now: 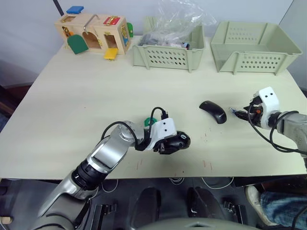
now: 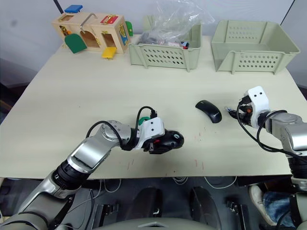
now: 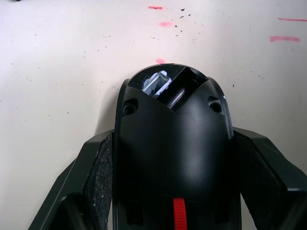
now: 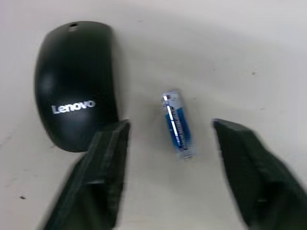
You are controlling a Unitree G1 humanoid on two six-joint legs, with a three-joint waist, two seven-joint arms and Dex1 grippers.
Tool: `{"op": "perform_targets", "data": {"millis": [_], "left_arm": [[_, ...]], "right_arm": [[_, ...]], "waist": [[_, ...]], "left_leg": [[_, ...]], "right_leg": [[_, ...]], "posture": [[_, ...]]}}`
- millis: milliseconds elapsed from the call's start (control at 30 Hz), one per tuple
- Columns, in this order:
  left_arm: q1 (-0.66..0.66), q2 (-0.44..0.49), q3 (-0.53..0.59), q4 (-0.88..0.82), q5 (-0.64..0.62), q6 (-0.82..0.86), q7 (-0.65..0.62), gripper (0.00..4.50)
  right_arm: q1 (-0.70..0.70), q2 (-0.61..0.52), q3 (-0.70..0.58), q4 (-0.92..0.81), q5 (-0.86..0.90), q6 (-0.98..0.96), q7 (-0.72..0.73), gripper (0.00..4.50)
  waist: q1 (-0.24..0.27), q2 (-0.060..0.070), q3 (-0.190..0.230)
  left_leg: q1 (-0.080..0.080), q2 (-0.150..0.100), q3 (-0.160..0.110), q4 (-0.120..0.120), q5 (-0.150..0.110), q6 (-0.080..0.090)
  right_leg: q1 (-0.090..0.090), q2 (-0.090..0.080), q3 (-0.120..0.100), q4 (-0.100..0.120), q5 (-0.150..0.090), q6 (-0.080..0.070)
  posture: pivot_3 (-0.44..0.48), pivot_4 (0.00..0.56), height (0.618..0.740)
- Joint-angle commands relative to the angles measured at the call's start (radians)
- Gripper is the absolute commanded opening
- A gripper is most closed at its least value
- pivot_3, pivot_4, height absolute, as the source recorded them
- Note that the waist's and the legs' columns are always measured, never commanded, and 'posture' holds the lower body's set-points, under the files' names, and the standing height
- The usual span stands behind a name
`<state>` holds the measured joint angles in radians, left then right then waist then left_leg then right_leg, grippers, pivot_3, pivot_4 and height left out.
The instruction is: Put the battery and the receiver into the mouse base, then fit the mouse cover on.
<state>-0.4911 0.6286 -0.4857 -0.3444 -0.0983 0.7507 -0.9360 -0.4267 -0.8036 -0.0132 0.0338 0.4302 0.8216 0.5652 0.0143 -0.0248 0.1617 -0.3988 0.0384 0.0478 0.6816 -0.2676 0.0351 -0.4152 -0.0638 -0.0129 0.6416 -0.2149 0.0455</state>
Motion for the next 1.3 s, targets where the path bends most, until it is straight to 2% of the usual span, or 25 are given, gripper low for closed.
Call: {"op": "perform_targets", "data": {"millis": [33, 900, 933, 967, 1000, 1033, 1067, 1100, 1300], "left_arm": [[-0.005, -0.004, -0.017, -0.038, 0.007, 0.007, 0.000, 3.00], [0.003, 0.002, -0.024, -0.037, 0.007, 0.000, -0.002, 3.00], [0.003, 0.002, -0.024, -0.033, 0.008, -0.003, -0.002, 3.00], [0.004, 0.003, -0.024, -0.031, 0.009, -0.007, -0.003, 3.00], [0.004, 0.004, -0.025, -0.030, 0.010, -0.010, -0.003, 3.00], [0.004, 0.005, -0.025, -0.029, 0.010, -0.012, -0.002, 3.00], [0.005, 0.005, -0.025, -0.029, 0.009, -0.012, -0.002, 3.00], [0.005, 0.005, -0.025, -0.029, 0.009, -0.013, -0.001, 3.00], [0.011, 0.009, -0.024, -0.027, 0.010, -0.021, -0.001, 3.00]], "right_arm": [[-0.032, 0.000, -0.004, 0.016, -0.041, -0.017, 0.013, 2.63], [-0.044, 0.097, -0.037, 0.089, -0.141, -0.030, 0.010, 2.63], [-0.043, 0.097, -0.038, 0.088, -0.139, -0.027, 0.012, 2.11], [-0.041, 0.096, -0.039, 0.086, -0.138, -0.026, 0.015, 1.89], [-0.039, 0.095, -0.038, 0.083, -0.140, -0.027, 0.017, 1.45], [-0.035, 0.093, -0.037, 0.079, -0.141, -0.028, 0.019, 0.79], [-0.031, 0.091, -0.036, 0.073, -0.140, -0.028, 0.022, 0.55], [-0.027, 0.089, -0.036, 0.066, -0.139, -0.027, 0.026, 0.07], [0.007, 0.050, -0.036, -0.022, -0.137, -0.011, 0.052, 0.04]], "waist": [[0.000, 0.000, 0.000], [-0.001, 0.000, 0.000], [-0.001, 0.000, 0.000], [-0.001, 0.000, 0.000], [0.000, 0.000, 0.000], [0.000, 0.000, 0.000], [0.000, 0.000, 0.000], [0.000, 0.000, 0.000], [0.000, 0.001, 0.000]], "left_leg": [[0.000, 0.000, 0.000, 0.000, 0.000, 0.000], [0.000, 0.000, 0.000, 0.000, 0.000, 0.000], [0.000, 0.000, 0.000, 0.000, 0.000, 0.000], [0.000, 0.000, 0.000, 0.000, 0.000, 0.000], [0.000, 0.000, 0.000, 0.000, 0.000, 0.000], [0.000, 0.000, 0.000, 0.000, 0.000, 0.000], [0.000, 0.000, 0.000, 0.000, 0.000, 0.000], [0.000, 0.000, 0.000, 0.000, 0.000, 0.000], [0.000, 0.000, 0.000, 0.000, 0.000, 0.000]], "right_leg": [[0.000, 0.000, 0.000, 0.000, 0.000, 0.000], [0.000, 0.000, 0.000, 0.000, 0.000, 0.000], [0.000, 0.000, 0.000, 0.000, 0.000, 0.000], [0.000, 0.000, 0.000, 0.000, 0.000, 0.000], [0.000, 0.000, 0.000, 0.000, 0.000, 0.000], [0.000, 0.000, 0.000, 0.000, 0.000, 0.000], [0.000, 0.000, 0.000, 0.000, 0.000, 0.000], [0.000, 0.000, 0.000, 0.000, 0.000, 0.000], [0.000, 0.000, 0.000, 0.000, 0.000, 0.000]], "posture": [[0.000, 0.150, 0.740], [0.000, 0.150, 0.740], [0.000, 0.150, 0.740], [0.000, 0.150, 0.740], [0.000, 0.150, 0.740], [0.000, 0.150, 0.740], [0.000, 0.150, 0.740], [0.000, 0.150, 0.740], [0.000, 0.150, 0.740]]}}
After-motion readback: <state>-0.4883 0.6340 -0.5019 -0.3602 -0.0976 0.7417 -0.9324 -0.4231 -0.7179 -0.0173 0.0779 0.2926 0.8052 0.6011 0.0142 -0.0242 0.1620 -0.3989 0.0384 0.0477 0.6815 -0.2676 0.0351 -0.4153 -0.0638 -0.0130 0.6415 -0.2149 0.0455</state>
